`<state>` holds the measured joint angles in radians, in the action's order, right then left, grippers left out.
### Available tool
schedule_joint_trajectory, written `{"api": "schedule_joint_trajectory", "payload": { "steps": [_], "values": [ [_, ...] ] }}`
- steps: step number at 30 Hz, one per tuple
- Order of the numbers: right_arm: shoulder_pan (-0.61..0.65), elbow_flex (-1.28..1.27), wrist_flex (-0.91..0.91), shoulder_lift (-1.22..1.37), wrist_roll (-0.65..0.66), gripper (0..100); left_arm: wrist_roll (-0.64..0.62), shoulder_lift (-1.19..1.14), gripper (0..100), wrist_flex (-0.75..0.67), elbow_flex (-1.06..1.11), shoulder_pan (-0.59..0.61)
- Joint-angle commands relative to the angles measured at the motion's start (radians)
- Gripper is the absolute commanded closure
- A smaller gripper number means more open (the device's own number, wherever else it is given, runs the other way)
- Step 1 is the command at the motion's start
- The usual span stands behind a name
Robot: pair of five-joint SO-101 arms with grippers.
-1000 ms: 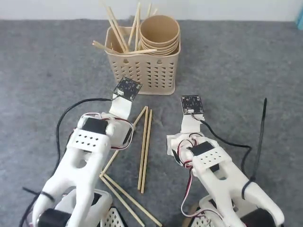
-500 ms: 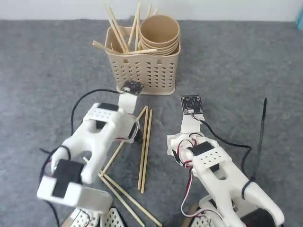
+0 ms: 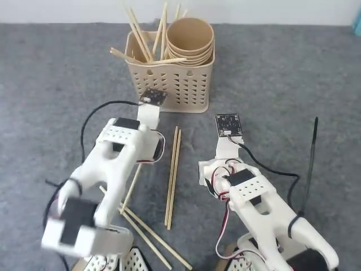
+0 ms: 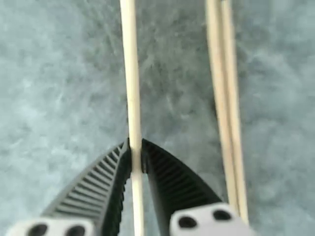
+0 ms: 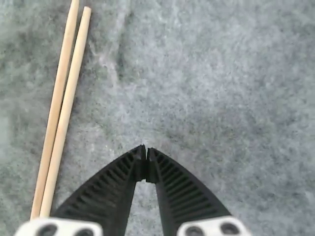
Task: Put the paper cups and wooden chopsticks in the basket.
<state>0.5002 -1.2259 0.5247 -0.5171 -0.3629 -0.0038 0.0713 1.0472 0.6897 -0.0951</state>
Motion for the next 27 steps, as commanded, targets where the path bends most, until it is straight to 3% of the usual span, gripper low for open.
{"api": "schedule_joint_trajectory", "payload": {
  "steps": [1,4,9,15,19,22,27],
  "values": [
    [-0.008,0.009,0.013,-0.036,0.015,99.0,-0.012,0.285,99,0.110,0.002,0.009],
    [-0.004,0.009,0.012,-0.036,0.014,99.0,-0.012,0.448,99,0.112,0.068,0.014],
    [-0.004,0.009,0.013,-0.036,0.014,99.0,-0.014,0.733,99,-0.018,0.317,0.017],
    [-0.004,0.014,0.004,-0.038,0.014,98.5,-0.015,0.999,99,-0.244,0.544,0.259],
    [-0.002,0.074,0.015,-0.028,0.014,98.0,-0.015,0.971,99,-0.330,0.650,0.356],
    [0.002,0.109,0.015,-0.025,0.018,91.5,-0.015,0.901,99,-0.450,0.723,0.370],
    [0.090,0.178,0.015,-0.025,0.015,87.0,-0.054,0.733,99,-0.482,0.618,0.437]
  ]
}}
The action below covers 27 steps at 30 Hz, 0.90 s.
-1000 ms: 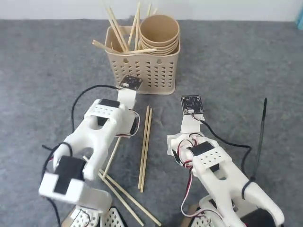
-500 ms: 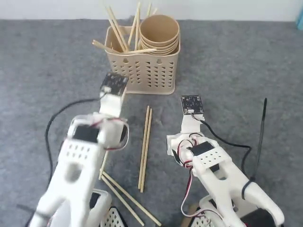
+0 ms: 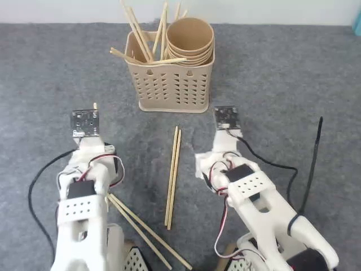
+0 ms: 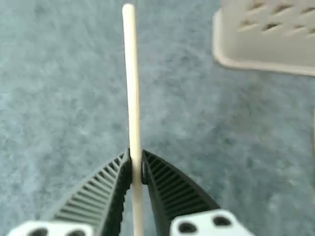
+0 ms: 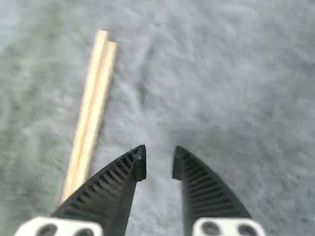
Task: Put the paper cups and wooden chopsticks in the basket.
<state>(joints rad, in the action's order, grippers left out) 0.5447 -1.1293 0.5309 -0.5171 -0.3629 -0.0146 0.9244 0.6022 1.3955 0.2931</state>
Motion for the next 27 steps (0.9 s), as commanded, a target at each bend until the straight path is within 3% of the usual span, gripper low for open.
{"api": "schedule_joint_trajectory", "payload": {
  "steps": [1,8,17,27],
  "values": [
    [0.067,0.094,0.007,-0.025,0.014,88.1,-0.069,-0.169,99,-0.038,-0.113,0.058],
    [0.170,0.112,-0.084,0.016,-0.034,91.5,-0.135,-0.520,99,-0.031,-0.334,0.121],
    [0.142,0.146,-0.274,0.354,-0.035,91.6,-0.149,-0.566,99,0.038,-0.390,0.123],
    [0.139,0.443,0.090,0.458,-0.048,91.4,-0.149,-0.566,99,0.038,-0.390,0.123]
  ]
}}
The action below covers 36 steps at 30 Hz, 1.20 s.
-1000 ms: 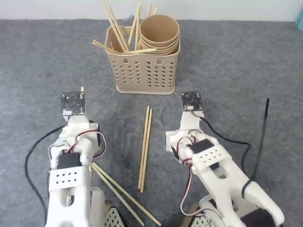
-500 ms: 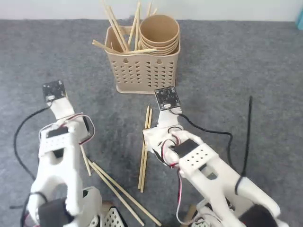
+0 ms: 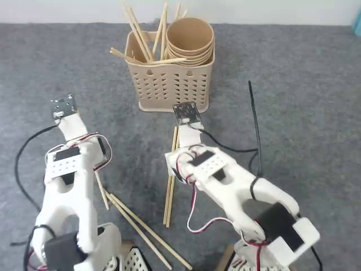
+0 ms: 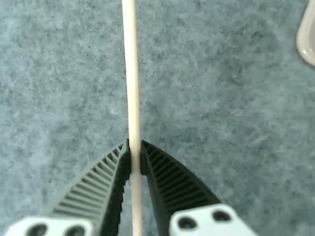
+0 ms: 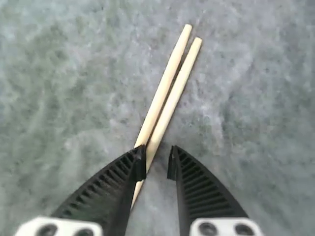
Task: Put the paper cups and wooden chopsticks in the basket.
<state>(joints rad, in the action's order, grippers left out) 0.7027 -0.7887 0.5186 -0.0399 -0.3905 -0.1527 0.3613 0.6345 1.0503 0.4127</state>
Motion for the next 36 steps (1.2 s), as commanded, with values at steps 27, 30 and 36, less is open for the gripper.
{"api": "schedule_joint_trajectory", "payload": {
  "steps": [27,30,36],
  "values": [
    [-0.067,0.292,0.424,0.067,-0.054,98.9,-0.009,-0.003,99,0.008,-0.050,0.028],
    [-0.101,0.292,0.516,-0.116,0.037,99.1,-0.009,-0.003,99,0.008,-0.050,0.028],
    [-0.136,0.293,0.572,-0.568,0.129,99.1,-0.009,-0.003,99,0.009,-0.050,0.026]
  ]
}}
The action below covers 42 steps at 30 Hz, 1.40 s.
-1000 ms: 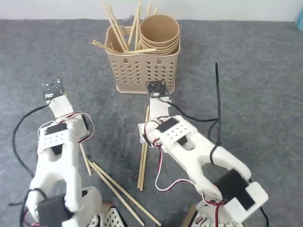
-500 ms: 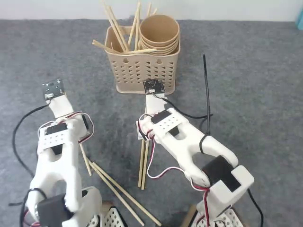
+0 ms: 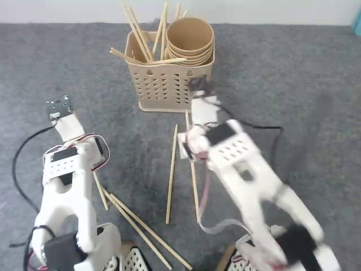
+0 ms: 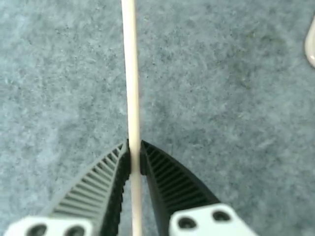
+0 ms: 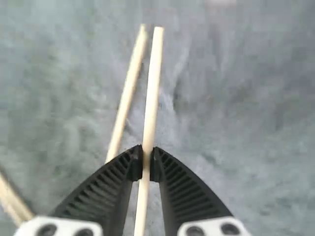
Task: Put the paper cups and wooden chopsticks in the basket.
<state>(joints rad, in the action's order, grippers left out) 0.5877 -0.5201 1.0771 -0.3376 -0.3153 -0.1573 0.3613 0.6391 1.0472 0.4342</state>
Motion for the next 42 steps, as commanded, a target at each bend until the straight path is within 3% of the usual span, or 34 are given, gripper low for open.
{"api": "schedule_joint_trajectory", "payload": {
  "steps": [1,6,10,13,24,27,36,40,42],
  "values": [
    [-0.018,0.025,-0.005,-0.337,0.071,99.1,-0.005,-0.003,99,0.005,-0.047,0.003],
    [-0.019,0.028,-0.282,-0.587,0.109,99.1,-0.005,-0.003,99,0.005,-0.045,0.003],
    [-0.021,0.028,-0.582,-0.645,0.118,98.9,-0.005,-0.003,99,0.005,-0.044,0.003],
    [-0.015,0.026,-0.809,-0.645,0.210,98.9,-0.005,-0.003,99,0.005,-0.044,0.006],
    [0.022,0.041,-1.455,-0.243,0.595,98.9,-0.005,-0.003,99,0.003,-0.042,0.003],
    [0.042,0.098,-1.532,-0.104,0.658,98.9,-0.005,-0.003,99,0.002,-0.044,0.003],
    [0.042,0.370,-1.550,0.271,0.658,98.9,-0.005,-0.003,99,0.002,-0.045,0.003],
    [0.042,0.356,-1.541,0.311,0.658,98.0,-0.005,-0.003,99,0.002,-0.047,0.003],
    [0.045,0.308,-1.540,0.308,0.658,92.0,-0.005,-0.003,99,0.002,-0.047,0.003]
  ]
}}
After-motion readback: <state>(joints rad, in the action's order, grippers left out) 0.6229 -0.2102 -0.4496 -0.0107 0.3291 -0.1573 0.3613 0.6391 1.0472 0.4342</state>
